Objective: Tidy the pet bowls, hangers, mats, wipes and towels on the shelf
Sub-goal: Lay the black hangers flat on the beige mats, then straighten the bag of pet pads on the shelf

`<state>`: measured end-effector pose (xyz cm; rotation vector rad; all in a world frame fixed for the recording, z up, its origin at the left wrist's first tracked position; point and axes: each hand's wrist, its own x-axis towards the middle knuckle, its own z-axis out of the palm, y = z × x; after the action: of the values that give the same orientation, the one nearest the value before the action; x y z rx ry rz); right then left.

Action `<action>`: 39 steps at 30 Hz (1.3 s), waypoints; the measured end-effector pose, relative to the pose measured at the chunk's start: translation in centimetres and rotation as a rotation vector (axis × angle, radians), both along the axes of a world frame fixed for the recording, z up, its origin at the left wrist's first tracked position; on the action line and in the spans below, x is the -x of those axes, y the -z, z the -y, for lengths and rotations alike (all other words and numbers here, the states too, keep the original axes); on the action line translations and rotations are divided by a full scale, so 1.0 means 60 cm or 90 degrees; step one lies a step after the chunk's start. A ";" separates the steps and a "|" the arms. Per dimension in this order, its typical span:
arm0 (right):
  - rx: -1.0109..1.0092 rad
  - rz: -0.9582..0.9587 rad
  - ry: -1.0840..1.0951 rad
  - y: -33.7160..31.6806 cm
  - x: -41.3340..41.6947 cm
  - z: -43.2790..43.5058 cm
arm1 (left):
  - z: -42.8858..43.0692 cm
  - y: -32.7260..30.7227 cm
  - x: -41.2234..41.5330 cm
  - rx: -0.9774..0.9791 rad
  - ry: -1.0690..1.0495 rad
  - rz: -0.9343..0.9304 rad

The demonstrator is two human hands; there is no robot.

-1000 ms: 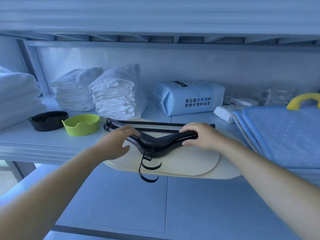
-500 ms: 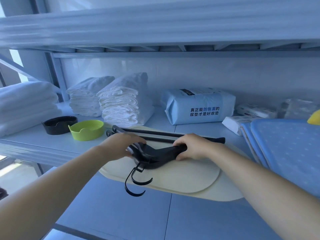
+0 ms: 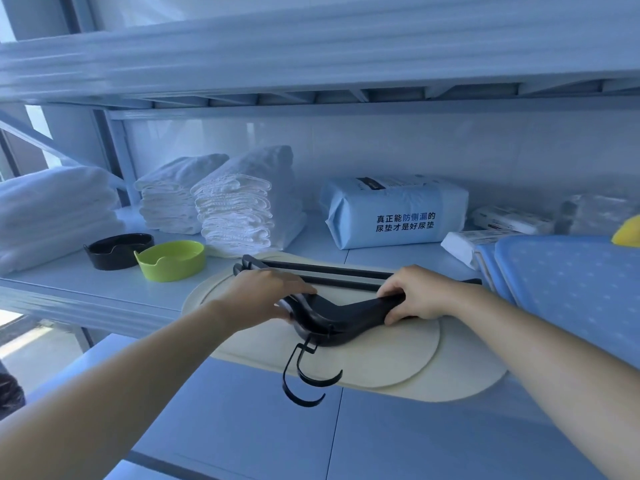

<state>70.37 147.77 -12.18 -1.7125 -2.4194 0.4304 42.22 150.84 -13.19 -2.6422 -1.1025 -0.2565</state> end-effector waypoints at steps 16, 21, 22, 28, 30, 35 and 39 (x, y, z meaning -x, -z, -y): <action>-0.103 -0.126 0.150 -0.037 -0.027 -0.060 | -0.118 -0.020 0.017 0.136 -0.014 0.247; -0.102 -0.089 0.228 -0.036 -0.020 -0.104 | -0.185 -0.031 -0.019 0.165 0.019 0.229; -0.089 -0.076 0.238 -0.036 -0.018 -0.113 | -0.198 -0.029 -0.028 0.166 0.027 0.210; -0.029 -0.017 0.271 -0.018 -0.010 -0.157 | -0.265 -0.016 -0.070 0.189 0.086 0.154; -0.046 -0.023 0.287 -0.019 -0.011 -0.169 | -0.282 -0.022 -0.076 0.168 0.101 0.168; -0.107 -0.088 0.327 -0.033 -0.006 -0.186 | -0.326 -0.041 -0.089 0.137 0.043 0.247; -0.137 -0.091 0.339 -0.040 -0.002 -0.186 | -0.356 -0.045 -0.110 0.137 -0.009 0.283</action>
<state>70.51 158.96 -9.78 -2.0389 -1.7402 0.2004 48.82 172.19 -10.51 -2.8433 -1.3424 -0.7940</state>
